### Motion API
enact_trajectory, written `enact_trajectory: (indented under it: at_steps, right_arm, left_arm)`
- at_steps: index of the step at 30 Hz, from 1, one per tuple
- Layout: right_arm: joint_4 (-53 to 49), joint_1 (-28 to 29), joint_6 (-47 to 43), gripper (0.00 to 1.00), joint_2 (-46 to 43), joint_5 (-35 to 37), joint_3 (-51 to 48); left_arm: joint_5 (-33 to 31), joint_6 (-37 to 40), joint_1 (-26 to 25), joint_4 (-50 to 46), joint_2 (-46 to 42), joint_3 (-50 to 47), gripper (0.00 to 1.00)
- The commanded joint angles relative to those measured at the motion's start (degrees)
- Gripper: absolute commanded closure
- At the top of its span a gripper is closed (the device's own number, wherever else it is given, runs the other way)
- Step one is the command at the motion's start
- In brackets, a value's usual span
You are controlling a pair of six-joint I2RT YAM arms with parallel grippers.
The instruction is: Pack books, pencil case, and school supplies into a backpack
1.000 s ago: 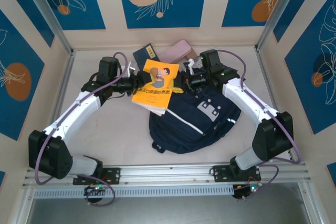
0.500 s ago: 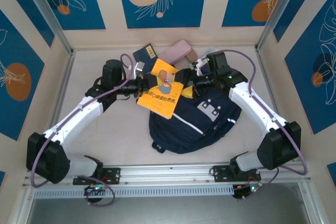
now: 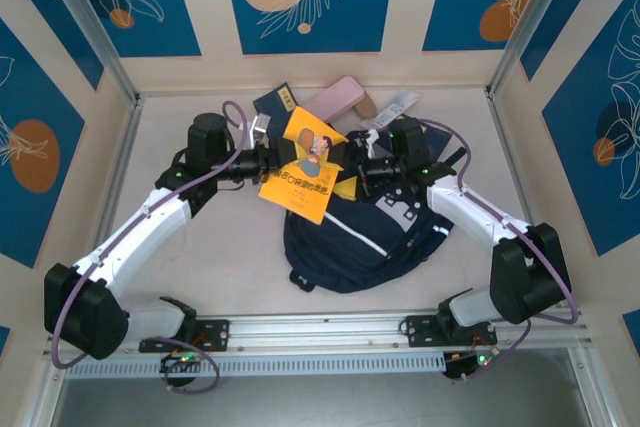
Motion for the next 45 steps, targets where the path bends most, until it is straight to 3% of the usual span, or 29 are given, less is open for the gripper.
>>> enact_trajectory:
  at_steps: [1,4,7,12,13,15,18,22,27,32,37,45]
  right_arm:
    - [18.33,0.9,9.25,0.08,-0.7,-3.26,-0.8]
    - [20.61,0.97,10.54,0.16,-2.27,-1.8,-1.88]
    - [22.02,0.43,11.59,0.3,-4.18,0.24,-3.76]
    - [13.35,-0.02,7.01,0.77,-6.63,2.03,-3.0]
    - [10.85,-0.04,5.65,0.85,-6.87,2.34,-2.23]
    - [5.81,-0.04,3.51,1.0,-7.42,3.46,-0.49]
    - [5.01,-0.73,4.66,1.0,-8.83,7.19,-0.73]
    - [6.41,-1.89,7.98,1.0,-11.62,13.69,-2.34]
    - [8.11,-1.82,14.28,1.0,-15.51,24.54,-4.57]
    - [11.18,0.02,17.62,1.0,-16.92,34.18,-5.39]
    - [14.8,1.87,20.46,1.0,-15.55,37.17,-4.98]
    - [16.08,4.02,22.2,1.0,-14.62,40.0,-4.08]
  left_arm:
    - [0.93,-0.66,-0.45,4.73,-2.06,0.44,1.0]
    - [0.51,-1.1,-0.45,4.39,-1.81,0.19,1.0]
    - [0.16,-0.89,-0.5,3.7,-1.47,0.04,1.0]
    - [-1.34,2.03,-0.52,-1.66,-0.67,1.38,1.0]
    - [-1.51,2.32,-0.5,-2.28,-0.48,1.76,0.96]
    - [-2.07,3.21,-0.53,-4.19,-0.06,2.82,0.77]
    - [-4.45,5.2,-0.46,-8.83,0.1,4.52,0.45]
    - [-11.95,5.46,-0.45,-15.43,-0.99,5.23,0.27]
    - [-18.33,-0.49,-0.32,-16.1,-3.63,3.85,0.25]
    - [-23.06,-11.29,-0.58,-6.76,-7.06,-1.35,0.25]
    - [-26.01,-18.33,-3.04,1.62,-6.48,-4.14,0.26]
    - [-31.05,-21.52,-6.94,4.36,-4.43,-3.74,0.2]
